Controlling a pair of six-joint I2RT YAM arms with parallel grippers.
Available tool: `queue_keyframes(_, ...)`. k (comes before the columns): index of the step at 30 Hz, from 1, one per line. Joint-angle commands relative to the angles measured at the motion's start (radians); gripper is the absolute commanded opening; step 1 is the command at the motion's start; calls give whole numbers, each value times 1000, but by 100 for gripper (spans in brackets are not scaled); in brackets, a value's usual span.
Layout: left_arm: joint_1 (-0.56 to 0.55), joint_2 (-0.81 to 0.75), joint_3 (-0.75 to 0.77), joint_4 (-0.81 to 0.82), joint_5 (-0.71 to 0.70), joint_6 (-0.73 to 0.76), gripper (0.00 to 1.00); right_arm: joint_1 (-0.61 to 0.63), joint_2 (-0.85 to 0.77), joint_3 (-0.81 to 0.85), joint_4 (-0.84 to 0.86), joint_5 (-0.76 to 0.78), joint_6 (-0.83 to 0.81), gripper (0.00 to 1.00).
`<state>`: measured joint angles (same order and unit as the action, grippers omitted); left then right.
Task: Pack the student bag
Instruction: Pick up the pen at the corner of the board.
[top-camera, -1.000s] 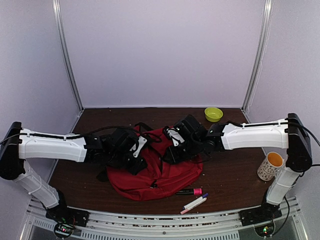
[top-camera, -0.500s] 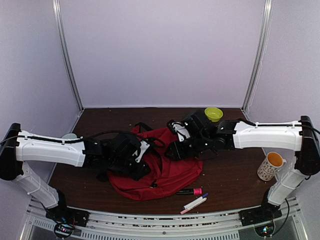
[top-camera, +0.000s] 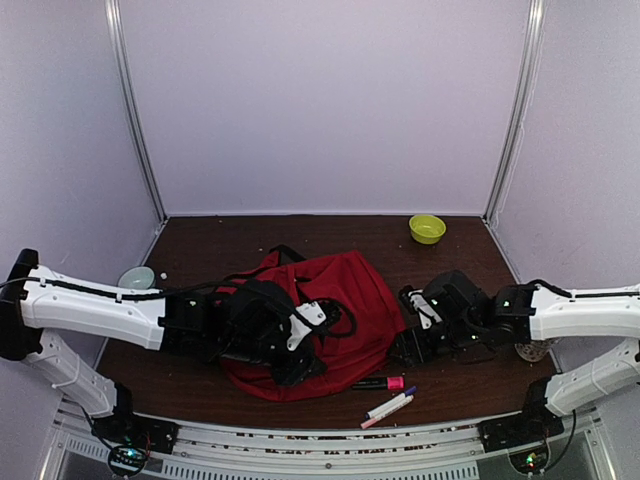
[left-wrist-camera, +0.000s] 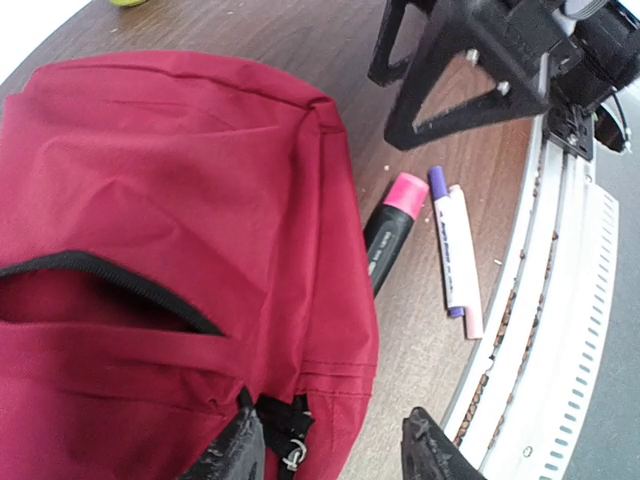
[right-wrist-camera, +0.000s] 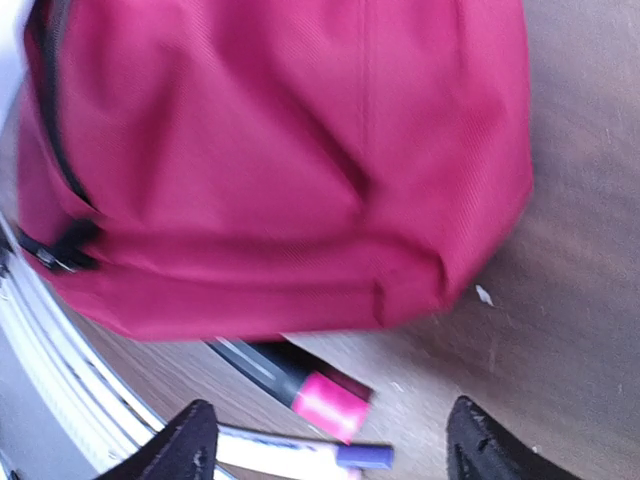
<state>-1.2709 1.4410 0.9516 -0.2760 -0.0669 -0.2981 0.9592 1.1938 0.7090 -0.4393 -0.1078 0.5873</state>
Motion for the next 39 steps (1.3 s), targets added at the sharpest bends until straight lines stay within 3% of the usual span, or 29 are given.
queue_keyframes(1, -11, 22, 42, 63, 41, 64, 49, 16, -1, -36, -19, 10, -36, 83)
queue_keyframes(7, -12, 21, 45, 50, 38, 63, 50, 97, 134, 23, -40, 30, -161, 88)
queue_keyframes(14, -14, 3, 20, 47, 29, 50, 50, 221, 308, 106, -85, 120, -233, 88)
queue_keyframes(21, -15, -7, 10, 51, 28, 47, 50, 253, 418, 154, -93, 233, -283, 85)
queue_keyframes(27, -15, -29, -13, 57, 20, 38, 49, 254, 426, 137, -55, 222, -297, 70)
queue_keyframes(31, -15, -32, -14, 63, 17, 39, 49, 253, 439, 143, -57, 228, -292, 47)
queue_keyframes(39, -15, -27, -10, 66, 14, 43, 49, 253, 414, 158, -67, 253, -304, 38)
